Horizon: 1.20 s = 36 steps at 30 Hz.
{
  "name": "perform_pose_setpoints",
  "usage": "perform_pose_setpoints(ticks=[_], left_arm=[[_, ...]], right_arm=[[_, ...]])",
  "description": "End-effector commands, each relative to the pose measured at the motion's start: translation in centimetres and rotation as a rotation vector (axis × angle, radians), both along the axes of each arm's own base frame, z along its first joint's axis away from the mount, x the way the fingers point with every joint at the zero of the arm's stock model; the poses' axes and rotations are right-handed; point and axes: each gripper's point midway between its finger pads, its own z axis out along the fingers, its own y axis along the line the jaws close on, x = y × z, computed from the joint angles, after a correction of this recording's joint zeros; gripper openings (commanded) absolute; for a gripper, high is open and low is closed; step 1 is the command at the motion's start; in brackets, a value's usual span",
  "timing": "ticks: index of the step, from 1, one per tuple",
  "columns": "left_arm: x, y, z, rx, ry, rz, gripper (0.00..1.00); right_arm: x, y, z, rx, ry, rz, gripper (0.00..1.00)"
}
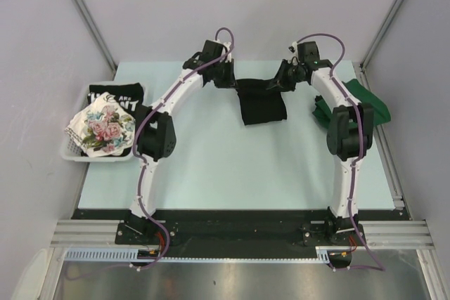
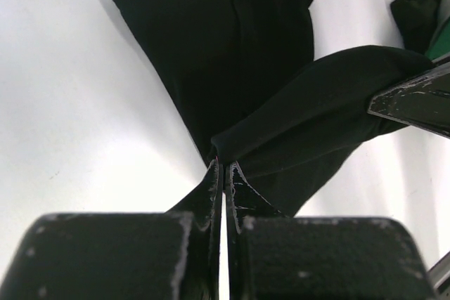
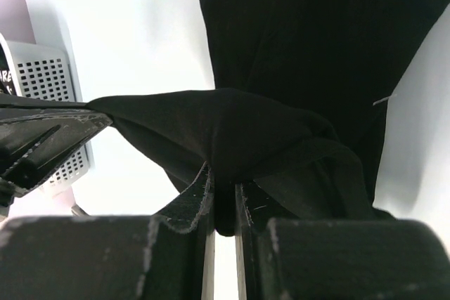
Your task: Fold and stack the t-shirts
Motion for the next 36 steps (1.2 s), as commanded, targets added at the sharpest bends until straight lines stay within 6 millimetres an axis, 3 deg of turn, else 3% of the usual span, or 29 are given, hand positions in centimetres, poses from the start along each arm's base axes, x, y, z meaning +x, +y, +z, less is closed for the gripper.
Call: perform_pose_setpoints(ticks=[1,6,11,12,18,25,36], left_arm=[[3.6,3.5,1.4,0.035,-0.089,0.116,0.0],[5.0,3.5,0.7,0.017,-0.11,0.144,0.0],[6.3,3.7,0.0,0.007,-0.135,0.176,0.0],[6.6,3.6,0.0,0.005,-0.145,0.178,0.0],[7.6,4.2,-1.4,0.035,-0.159,0.206,0.0],[8.2,4.4,-2.7,0.034,-0.154,0.223,0.0],[9.8,4.2,-0.5,-0.007,-0.241,0.246,0.04]], right_arm=[[2.9,-2.1,1.2,-0.041,-0.102,-0.041,0.0],[4.8,-2.3,1.3,-0.071,-0.152,-0.037,0.0],[6.2,-2.5,0.3,-0.095,-0.173,-0.034,0.0],[6.5,-2.5,-0.7,-0.099,-0.159,-0.033,0.0],[7.1,-2.6,-2.4,-0.106,-0.146,-0.023,0.0],[7.7,-2.8,-3.1,-0.116,-0.16,-0.024,0.0],[9.1,-3.4,-1.6,-0.137,-0.237,-0.056,0.0]])
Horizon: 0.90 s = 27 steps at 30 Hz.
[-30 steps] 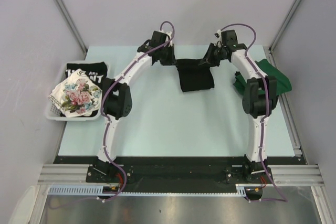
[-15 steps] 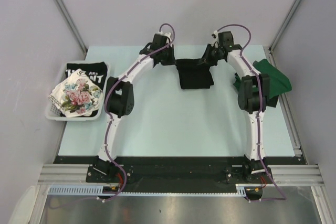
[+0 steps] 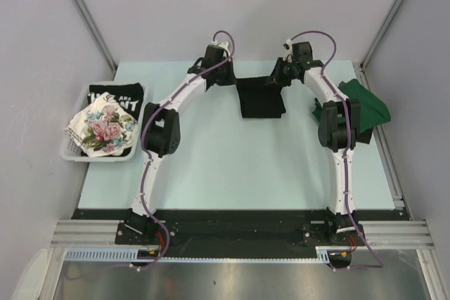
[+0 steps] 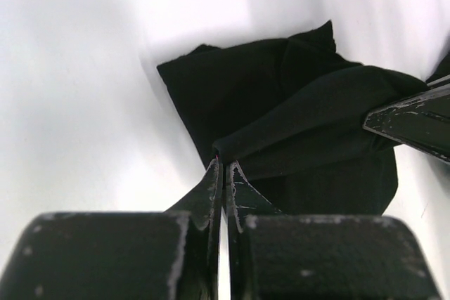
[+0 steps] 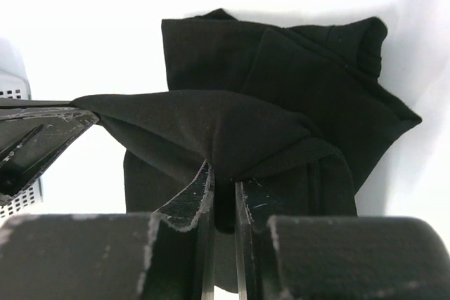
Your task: Fold and stack the t-shirts
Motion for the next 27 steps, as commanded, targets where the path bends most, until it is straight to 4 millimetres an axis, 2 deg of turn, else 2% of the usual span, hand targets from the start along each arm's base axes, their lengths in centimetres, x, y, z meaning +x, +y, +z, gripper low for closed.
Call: perform_pose_setpoints(ticks=[1,11,14,15,16,17,18,19,20,21,22,23,27], left_arm=[[4.2,3.8,3.5,-0.003,-0.143,0.128,0.04],[5.8,3.4,2.4,-0.052,-0.159,0.152,0.07],[6.0,3.9,1.9,-0.051,-0.151,0.158,0.16],[5.9,3.9,1.6,-0.047,-0.144,0.156,0.18],[5.9,4.0,1.6,-0.044,-0.144,0.156,0.22],[5.9,4.1,1.5,-0.036,-0.144,0.152,0.27],[5.8,4.2,1.5,-0.03,-0.142,0.15,0.29],[5.7,4.3,2.2,-0.029,-0.155,0.149,0.31],[5.5,4.5,1.9,-0.016,-0.151,0.146,0.38],[5.4,4.5,2.1,-0.014,-0.158,0.143,0.39],[5.2,4.6,3.5,-0.018,-0.178,0.141,0.4],[4.8,4.8,2.8,-0.003,-0.167,0.137,0.41],[3.7,5.2,4.2,-0.003,-0.175,0.131,0.41]], right_arm=[[3.0,-3.5,2.5,-0.07,-0.124,-0.09,0.0],[3.5,-3.9,1.6,-0.067,-0.122,-0.104,0.0],[3.7,-4.2,1.4,-0.066,-0.117,-0.114,0.06],[3.7,-4.2,1.2,-0.065,-0.115,-0.117,0.16],[3.8,-4.1,1.2,-0.063,-0.117,-0.115,0.22],[3.8,-4.2,1.1,-0.064,-0.114,-0.118,0.38],[3.8,-4.2,1.0,-0.066,-0.115,-0.118,0.99],[3.9,-4.2,1.1,-0.068,-0.119,-0.119,1.0],[3.9,-4.3,1.1,-0.072,-0.121,-0.121,1.0],[3.9,-4.3,1.3,-0.074,-0.128,-0.123,1.0],[4.0,-4.4,1.9,-0.073,-0.14,-0.124,1.0],[4.1,-4.4,2.2,-0.072,-0.149,-0.128,1.0],[4.2,-4.4,5.1,-0.06,-0.198,-0.139,1.0]])
